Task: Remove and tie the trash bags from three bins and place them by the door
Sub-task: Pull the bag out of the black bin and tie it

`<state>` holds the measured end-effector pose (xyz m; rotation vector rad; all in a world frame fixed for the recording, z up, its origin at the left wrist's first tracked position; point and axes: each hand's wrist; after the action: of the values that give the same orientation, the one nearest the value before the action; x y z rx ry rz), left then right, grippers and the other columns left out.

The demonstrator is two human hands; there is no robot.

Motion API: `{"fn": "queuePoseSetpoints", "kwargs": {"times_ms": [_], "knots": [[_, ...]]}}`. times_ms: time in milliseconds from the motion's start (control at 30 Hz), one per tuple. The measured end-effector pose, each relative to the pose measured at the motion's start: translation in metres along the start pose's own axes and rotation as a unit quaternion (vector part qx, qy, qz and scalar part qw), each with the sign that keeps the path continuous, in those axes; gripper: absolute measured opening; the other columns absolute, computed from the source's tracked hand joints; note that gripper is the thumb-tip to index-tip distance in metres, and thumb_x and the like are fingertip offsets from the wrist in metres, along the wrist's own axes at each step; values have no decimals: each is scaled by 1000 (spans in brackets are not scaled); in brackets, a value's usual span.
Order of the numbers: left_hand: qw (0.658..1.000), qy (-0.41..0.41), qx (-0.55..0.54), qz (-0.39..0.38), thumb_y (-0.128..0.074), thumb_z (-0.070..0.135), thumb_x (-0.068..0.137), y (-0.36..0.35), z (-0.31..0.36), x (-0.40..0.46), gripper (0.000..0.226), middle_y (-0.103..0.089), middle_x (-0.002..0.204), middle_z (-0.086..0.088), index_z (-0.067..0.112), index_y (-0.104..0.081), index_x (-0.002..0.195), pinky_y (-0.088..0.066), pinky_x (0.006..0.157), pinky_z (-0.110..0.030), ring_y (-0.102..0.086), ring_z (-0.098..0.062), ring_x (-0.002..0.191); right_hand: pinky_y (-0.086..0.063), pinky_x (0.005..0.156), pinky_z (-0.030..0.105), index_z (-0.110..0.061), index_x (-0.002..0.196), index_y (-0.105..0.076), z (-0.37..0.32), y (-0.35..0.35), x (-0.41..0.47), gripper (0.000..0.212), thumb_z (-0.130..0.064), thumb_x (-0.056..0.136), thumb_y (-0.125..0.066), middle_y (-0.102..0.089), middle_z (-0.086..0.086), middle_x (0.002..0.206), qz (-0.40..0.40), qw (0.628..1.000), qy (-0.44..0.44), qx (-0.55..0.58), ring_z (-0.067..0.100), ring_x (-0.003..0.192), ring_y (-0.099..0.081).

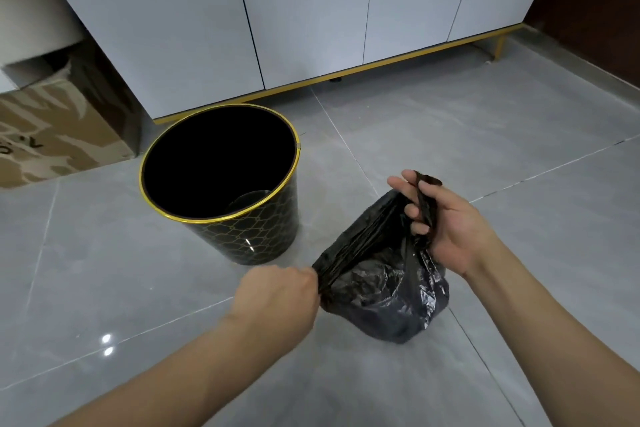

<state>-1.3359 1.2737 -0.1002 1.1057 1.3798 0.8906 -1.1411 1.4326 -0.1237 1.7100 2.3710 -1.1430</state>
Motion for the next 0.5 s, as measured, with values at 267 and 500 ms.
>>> {"fn": "queuePoseSetpoints", "kwargs": {"times_ms": [267, 500], "knots": [[982, 23, -165, -90, -31, 39, 87, -10, -39, -9, 26, -64, 94, -2, 22, -49, 97, -51, 75, -38, -60, -24, 86, -32, 45, 21, -14, 131, -48, 64, -36, -15, 50, 8, 86, -46, -69, 7, 121, -137, 966, -66, -208, 11, 46, -40], [994, 34, -58, -85, -40, 11, 89, -11, -58, -22, 24, -58, 94, 1, 21, -58, 100, -36, 60, -28, -57, -21, 84, -31, 47, 22, -11, 128, -47, 78, -54, -8, 47, 8, 86, -40, -67, 11, 125, -136, 987, -91, 3, 11, 49, -38]]}}
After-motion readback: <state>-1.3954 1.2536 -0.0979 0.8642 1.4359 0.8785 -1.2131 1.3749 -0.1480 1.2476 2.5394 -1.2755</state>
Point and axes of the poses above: each hand's wrist, its own x-axis towards the middle knuckle, its own y-axis out of the back of the hand, z = x × y
